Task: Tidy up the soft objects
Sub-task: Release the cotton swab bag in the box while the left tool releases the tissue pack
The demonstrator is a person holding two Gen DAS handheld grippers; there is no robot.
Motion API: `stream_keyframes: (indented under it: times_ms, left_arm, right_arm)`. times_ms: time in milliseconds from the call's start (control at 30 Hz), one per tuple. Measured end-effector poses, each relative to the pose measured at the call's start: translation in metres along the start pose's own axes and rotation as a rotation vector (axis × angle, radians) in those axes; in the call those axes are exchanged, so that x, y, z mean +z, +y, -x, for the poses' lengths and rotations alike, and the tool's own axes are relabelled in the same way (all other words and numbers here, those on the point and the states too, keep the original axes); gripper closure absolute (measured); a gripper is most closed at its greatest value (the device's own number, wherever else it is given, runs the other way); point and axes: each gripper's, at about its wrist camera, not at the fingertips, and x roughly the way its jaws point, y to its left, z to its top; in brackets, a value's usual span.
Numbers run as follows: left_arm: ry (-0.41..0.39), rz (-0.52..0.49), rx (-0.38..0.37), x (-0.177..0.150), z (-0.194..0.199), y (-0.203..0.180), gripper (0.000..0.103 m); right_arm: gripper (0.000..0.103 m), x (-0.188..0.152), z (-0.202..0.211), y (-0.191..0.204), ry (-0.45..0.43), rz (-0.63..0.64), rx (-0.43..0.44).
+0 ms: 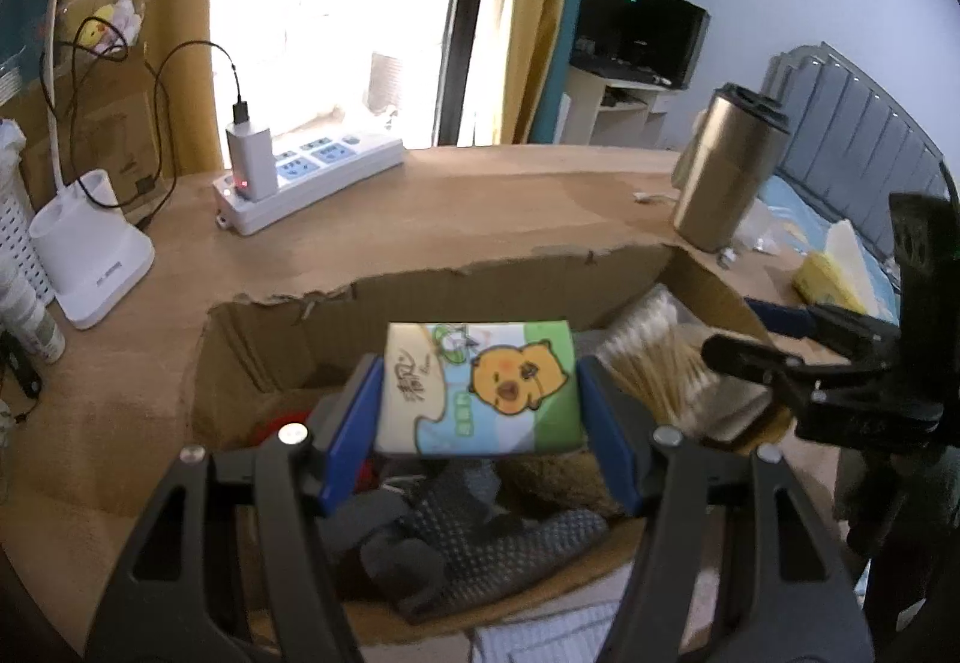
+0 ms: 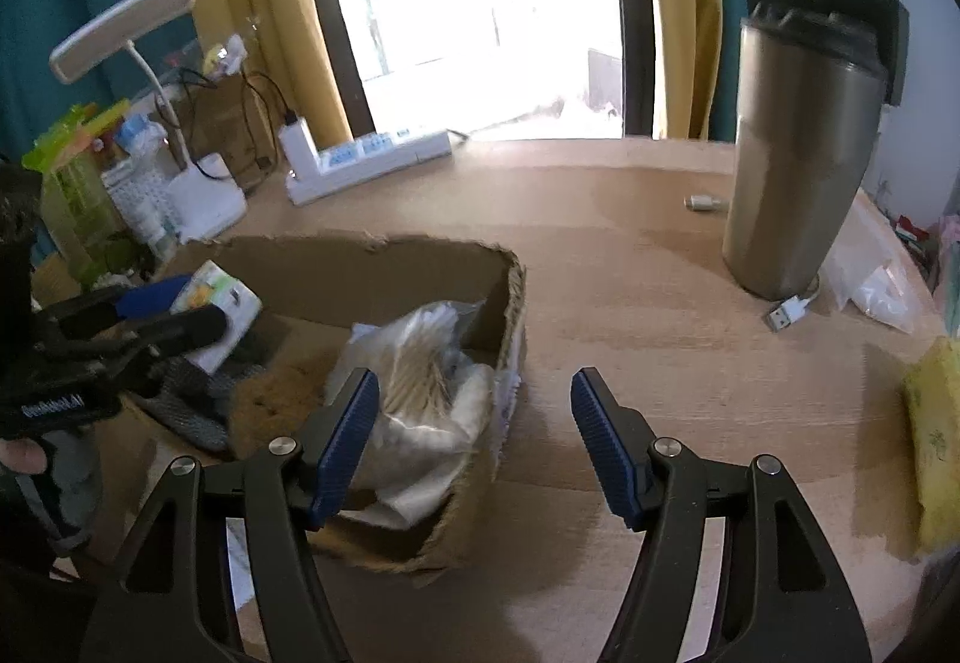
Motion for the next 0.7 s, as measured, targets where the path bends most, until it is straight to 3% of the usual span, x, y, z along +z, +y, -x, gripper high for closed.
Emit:
stream_keyframes:
  times_ms: [267,400,700]
  left_arm:
    - [0.037,0.022,0.064,0.002,-0.016,0.011,0.036]
    - [0.014,0.030,0.048,0.003,-0.015,0.012,0.025]
    - [-0.031,0.047,0.020,0.002,0.008,0.017,0.023]
  right_arm:
    - [0.033,-0.003,-0.006,0.000,0.008,0.009,0.015]
    - [0.033,-0.002,-0.007,0.002,0.006,0.013,0.013]
    - [0.033,0.000,0.003,0.016,-0.005,0.039,-0.011]
